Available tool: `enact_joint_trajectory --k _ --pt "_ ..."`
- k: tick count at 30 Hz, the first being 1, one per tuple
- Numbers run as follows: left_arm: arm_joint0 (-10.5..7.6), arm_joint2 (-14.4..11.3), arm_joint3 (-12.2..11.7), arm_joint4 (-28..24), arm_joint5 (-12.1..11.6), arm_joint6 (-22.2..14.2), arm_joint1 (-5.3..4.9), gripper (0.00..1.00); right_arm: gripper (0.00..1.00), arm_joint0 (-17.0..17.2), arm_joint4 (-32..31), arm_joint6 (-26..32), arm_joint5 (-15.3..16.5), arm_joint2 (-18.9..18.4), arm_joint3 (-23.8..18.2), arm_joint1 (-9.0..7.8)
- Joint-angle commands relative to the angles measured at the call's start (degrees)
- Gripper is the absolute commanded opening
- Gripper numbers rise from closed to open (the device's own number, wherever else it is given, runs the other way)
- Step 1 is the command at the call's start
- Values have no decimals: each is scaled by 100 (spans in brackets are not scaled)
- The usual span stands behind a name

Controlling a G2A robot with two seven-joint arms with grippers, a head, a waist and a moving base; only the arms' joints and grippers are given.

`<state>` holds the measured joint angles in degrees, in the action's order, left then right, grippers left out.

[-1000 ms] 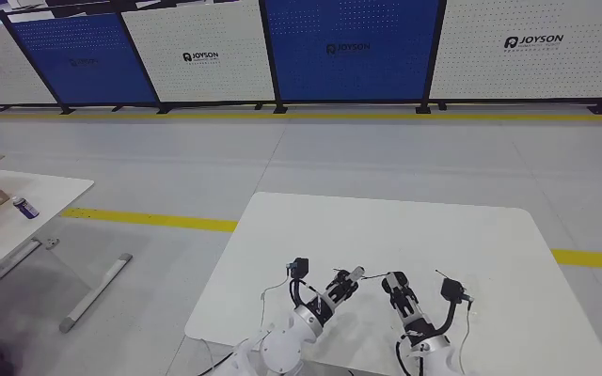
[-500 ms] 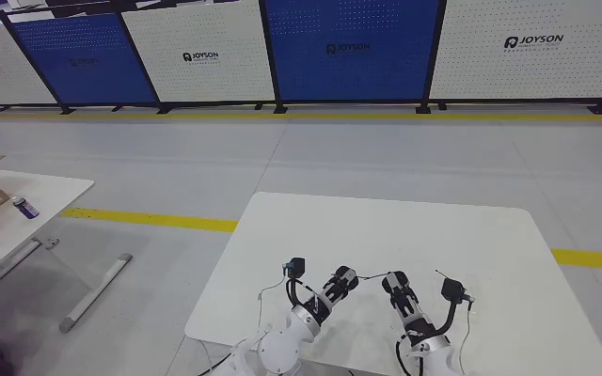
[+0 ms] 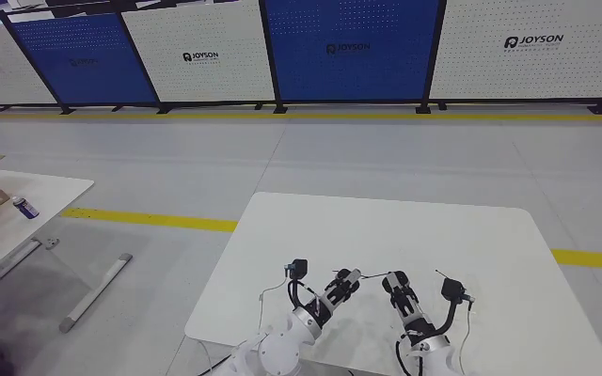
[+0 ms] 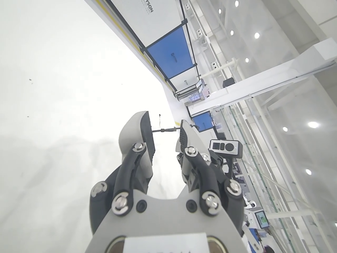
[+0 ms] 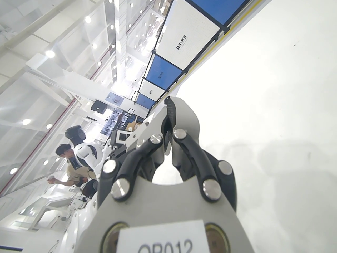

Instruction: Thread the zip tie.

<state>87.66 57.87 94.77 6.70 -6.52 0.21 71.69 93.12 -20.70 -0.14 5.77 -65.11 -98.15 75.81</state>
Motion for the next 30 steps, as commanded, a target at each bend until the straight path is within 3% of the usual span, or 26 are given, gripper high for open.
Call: enact_joint_trajectory --k 1,14,15,16,21,28,30 --pt "-2 0 -4 0 3 0 1 0 0 3 -5 -5 5 -1 -3 1" --pt "-13 -39 -5 46 -34 -87 5 0 0 14 -70 64 -17 4 -16 6" --pt "-9 -28 4 5 -31 -71 7 0 5 12 -66 75 -26 2 -21 6" --pt "-4 -23 14 -53 -23 -70 9 0 100 13 -44 82 -28 1 -26 7" --pt "-10 64 101 -466 100 -77 22 0 100 49 -45 96 103 -31 -65 0" --pt "105 208 469 -686 167 228 29 0 100 162 -16 143 293 -189 -133 -31" --pt "121 244 527 -556 32 384 28 0 100 167 16 283 153 -183 -125 -34"
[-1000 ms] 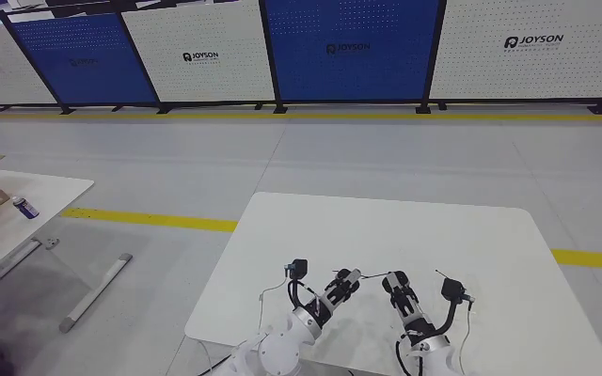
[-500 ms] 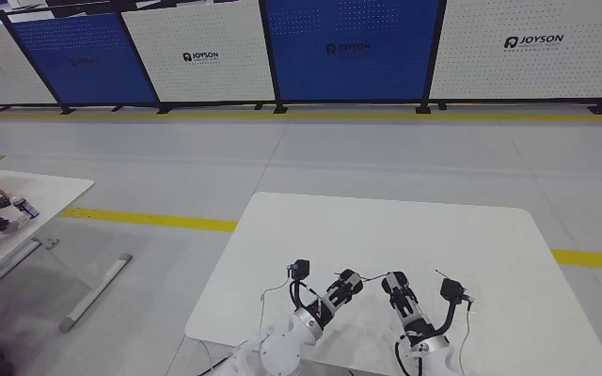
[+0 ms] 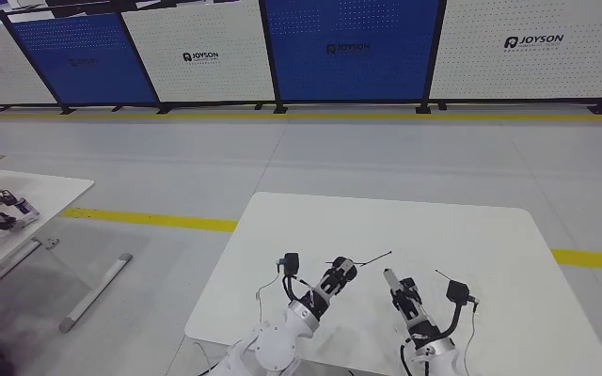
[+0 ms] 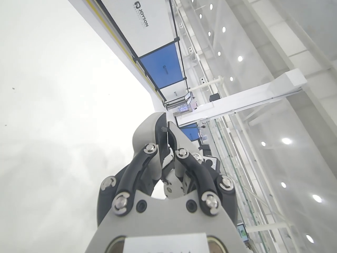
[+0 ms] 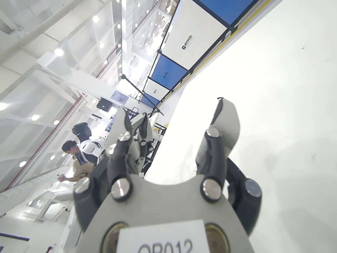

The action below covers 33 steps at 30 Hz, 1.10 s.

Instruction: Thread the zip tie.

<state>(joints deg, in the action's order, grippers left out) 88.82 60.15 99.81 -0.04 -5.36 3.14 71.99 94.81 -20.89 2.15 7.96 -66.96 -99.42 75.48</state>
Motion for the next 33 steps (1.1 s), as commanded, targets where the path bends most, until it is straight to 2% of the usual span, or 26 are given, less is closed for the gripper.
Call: enact_joint_trajectory --k 1,7,10,16,19,27,30,31,33 --pt "18 9 42 247 -185 159 -3 0 100 -2 35 54 -66 3 2 0" --pt "18 9 42 247 -185 159 -3 0 100 -2 35 54 -66 3 2 0" --pt "23 -6 43 124 -151 112 3 0 100 -36 -521 -111 -199 20 6 -11" --pt "93 55 228 -178 152 -54 1 0 100 -195 -1902 -75 -203 155 207 -57" --pt "109 60 282 -240 241 -83 3 0 100 -231 -2026 -96 -155 193 301 -57" --pt "109 60 282 -240 241 -83 3 0 100 -241 -2047 -130 -159 185 308 -56" --pt "98 46 269 -307 257 -130 9 0 100 -335 -2825 -339 -451 206 413 -69" --pt "98 50 271 -357 275 -181 9 0 100 -356 -3139 -435 -378 299 454 -72" --pt "97 78 285 -331 281 -164 6 0 100 -413 -3374 -399 -321 334 528 -80"
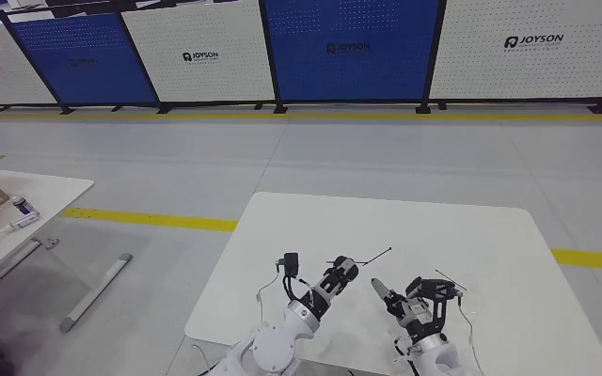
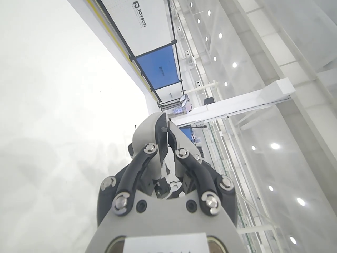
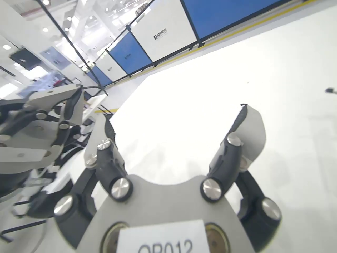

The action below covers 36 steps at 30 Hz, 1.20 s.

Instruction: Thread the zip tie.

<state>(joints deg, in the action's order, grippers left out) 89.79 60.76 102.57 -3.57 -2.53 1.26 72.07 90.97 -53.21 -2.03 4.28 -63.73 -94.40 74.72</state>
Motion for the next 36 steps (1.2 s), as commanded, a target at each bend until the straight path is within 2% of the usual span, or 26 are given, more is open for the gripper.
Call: enact_joint_trajectory --k 1,11,12,13,14,19,23,32,36 --pt "8 16 13 32 -6 42 -1 0 100 -29 -142 19 47 11 26 -4" --pt "-33 -68 -14 76 25 13 13 0 100 -117 0 139 52 25 94 13" --pt "-39 -85 -17 88 31 14 17 0 37 -150 -16 154 6 37 104 19" --pt "-45 -95 -18 88 33 5 19 0 27 -174 -64 185 -35 66 113 24" --pt "-50 -99 -21 88 34 -1 20 0 24 -203 -112 236 -66 101 121 29" --pt "-35 -80 -7 52 11 -90 16 0 21 -354 -149 491 76 275 150 53" --pt "-6 -58 21 100 -6 -135 7 0 21 -380 -172 401 108 311 129 64" --pt "13 -51 18 96 -34 -312 -5 0 9 -389 -212 442 181 333 68 67" --pt "-9 -57 -1 118 -29 -344 -6 0 11 -403 -180 441 241 348 87 72"
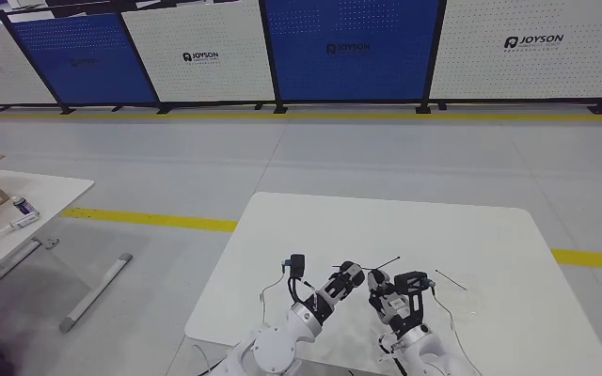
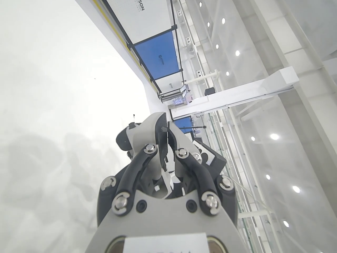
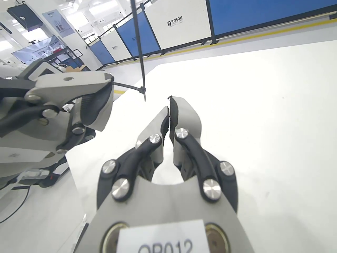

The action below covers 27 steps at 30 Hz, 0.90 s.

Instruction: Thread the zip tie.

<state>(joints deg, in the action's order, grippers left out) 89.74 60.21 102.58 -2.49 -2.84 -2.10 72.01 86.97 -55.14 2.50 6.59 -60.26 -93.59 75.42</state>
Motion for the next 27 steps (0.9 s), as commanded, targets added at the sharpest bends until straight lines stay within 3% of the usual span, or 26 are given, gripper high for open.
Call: enact_joint_trajectory --k 1,14,27 --pt "-7 -5 -4 17 2 -16 -1 0 12 -4 30 -26 32 3 9 3" --pt "-32 -28 -67 59 7 -47 -1 0 26 42 51 -96 145 -36 -44 -4" --pt "-75 -33 -140 72 29 12 6 0 24 54 58 -179 107 -19 -69 9"
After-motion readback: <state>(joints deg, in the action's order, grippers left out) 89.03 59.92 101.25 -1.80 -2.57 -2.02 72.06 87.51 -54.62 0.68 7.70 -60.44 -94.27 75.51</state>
